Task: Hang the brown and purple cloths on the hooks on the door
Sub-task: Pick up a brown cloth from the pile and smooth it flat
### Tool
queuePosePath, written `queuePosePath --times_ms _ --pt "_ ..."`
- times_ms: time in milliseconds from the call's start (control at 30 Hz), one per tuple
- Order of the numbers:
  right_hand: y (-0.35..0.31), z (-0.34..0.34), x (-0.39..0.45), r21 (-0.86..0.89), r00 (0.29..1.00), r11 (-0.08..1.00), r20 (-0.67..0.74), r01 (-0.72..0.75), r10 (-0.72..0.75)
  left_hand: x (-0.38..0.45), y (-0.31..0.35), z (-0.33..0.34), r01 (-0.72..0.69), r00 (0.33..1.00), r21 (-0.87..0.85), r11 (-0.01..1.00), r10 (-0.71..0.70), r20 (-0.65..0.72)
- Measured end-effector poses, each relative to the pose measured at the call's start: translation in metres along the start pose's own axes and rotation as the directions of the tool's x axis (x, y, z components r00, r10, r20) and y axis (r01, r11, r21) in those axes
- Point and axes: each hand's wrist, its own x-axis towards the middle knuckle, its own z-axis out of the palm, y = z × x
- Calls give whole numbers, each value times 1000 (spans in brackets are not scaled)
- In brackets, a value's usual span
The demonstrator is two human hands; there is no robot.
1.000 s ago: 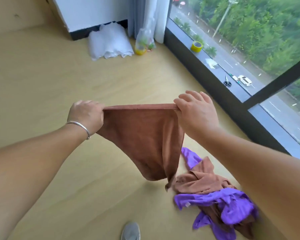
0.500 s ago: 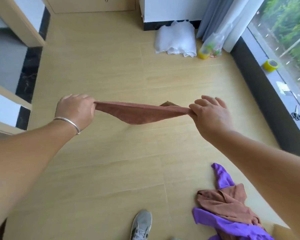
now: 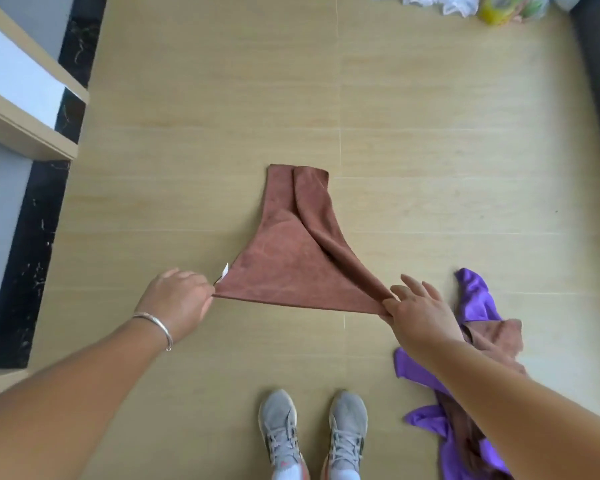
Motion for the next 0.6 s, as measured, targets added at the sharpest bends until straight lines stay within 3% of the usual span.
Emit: queuePosePath --times_ms 100,233,400,600 --pt "-16 55 -20 2 996 1000 86 13 -13 -29 17 48 -19 987 46 999 11 159" --pt "-34 105 -45 -3 980 1000 197 16 -15 -62 34 90 -45 945 -24 999 50 323" --pt "-43 129 -57 -19 961 1000 278 12 -6 -88 46 123 -73 905 -71 995 96 415" --pt "-32 104 -44 -65 971 998 237 27 -11 -80 47 118 -10 927 -113 994 52 372"
